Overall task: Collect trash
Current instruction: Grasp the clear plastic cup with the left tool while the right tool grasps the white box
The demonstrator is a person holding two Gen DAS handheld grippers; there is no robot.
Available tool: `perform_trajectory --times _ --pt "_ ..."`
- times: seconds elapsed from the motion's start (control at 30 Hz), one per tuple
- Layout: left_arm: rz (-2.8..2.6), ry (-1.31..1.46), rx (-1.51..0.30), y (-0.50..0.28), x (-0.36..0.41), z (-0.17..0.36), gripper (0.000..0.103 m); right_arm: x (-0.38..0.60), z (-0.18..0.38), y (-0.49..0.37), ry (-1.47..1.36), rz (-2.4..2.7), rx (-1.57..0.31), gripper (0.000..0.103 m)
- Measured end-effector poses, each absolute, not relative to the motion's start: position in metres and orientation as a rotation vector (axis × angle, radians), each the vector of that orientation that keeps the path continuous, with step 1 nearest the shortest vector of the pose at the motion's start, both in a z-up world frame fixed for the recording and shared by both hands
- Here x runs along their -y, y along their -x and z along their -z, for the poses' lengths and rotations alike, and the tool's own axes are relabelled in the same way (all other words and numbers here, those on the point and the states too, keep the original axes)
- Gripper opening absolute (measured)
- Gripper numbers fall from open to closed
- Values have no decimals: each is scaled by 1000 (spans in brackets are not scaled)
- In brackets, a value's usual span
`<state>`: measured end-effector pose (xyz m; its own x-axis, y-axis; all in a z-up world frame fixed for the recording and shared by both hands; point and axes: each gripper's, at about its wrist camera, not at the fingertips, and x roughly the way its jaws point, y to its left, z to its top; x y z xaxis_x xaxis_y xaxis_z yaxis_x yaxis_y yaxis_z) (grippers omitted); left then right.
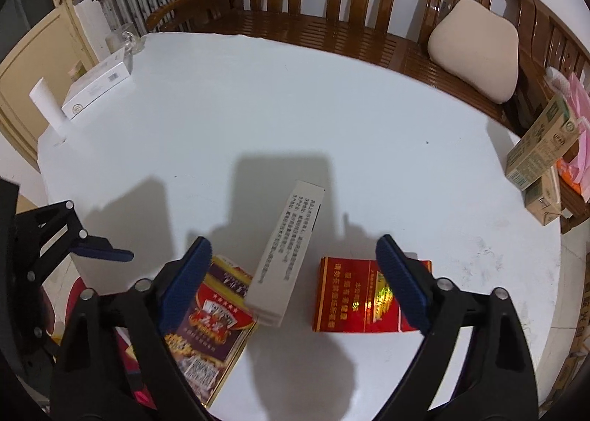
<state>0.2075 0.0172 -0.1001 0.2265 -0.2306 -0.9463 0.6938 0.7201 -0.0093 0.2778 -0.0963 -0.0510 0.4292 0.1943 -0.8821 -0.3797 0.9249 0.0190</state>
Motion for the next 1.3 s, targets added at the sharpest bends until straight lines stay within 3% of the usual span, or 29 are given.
perform_trajectory --times 0.2,0.3,0.43,0.5,0.73,0.87,0.93,1.13,1.23,1.3 --pt "688 -462 -1172 -209 -15 103 91 96 63 -286 183 -357 -1096 73" --pt "690 -461 -1173 -211 -14 105 82 95 67 -288 185 -362 -1109 62" --pt "690 -448 -1172 -213 -12 106 73 93 72 -289 190 -362 -1119 55" --pt "691 -446 -1177 -212 -12 108 69 92 74 -288 192 -366 -1124 44" --pt "682 -434 -1202 -215 -16 114 59 89 77 -289 205 -368 -1128 21" --pt "681 -427 -1203 -216 -18 113 53 87 78 -290 210 -366 -1122 20" --pt "676 -422 -1202 -216 -18 112 44 86 77 -289 217 -364 -1116 20" --pt "650 -390 -1202 -214 -24 111 42 86 65 -291 220 -348 -1077 20" --pt "635 -376 -1190 -213 -27 107 31 87 59 -291 222 -341 -1064 20" --pt "623 -372 -1213 -212 -29 108 31 88 55 -290 225 -335 -1054 20"
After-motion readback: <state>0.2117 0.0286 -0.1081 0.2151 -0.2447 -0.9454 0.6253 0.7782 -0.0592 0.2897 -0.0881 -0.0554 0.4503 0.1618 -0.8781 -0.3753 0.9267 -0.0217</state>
